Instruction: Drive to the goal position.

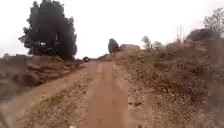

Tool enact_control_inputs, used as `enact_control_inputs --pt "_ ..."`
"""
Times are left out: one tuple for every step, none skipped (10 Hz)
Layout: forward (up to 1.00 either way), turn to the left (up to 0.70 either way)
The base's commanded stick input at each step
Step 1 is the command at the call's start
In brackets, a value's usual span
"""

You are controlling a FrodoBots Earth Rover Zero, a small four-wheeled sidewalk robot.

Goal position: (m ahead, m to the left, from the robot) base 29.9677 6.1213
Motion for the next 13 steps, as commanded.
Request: enact_control_inputs --pt "0.50 0.00" --pt "0.50 0.00" --pt "0.50 0.00" --pt "0.50 0.00" --pt "0.50 0.00" --pt "0.50 0.00" --pt "0.50 0.00" --pt "0.50 0.00" --pt "0.50 0.00" --pt "0.50 0.00" --pt "0.50 0.00" --pt "0.50 0.00" --pt "0.50 0.00"
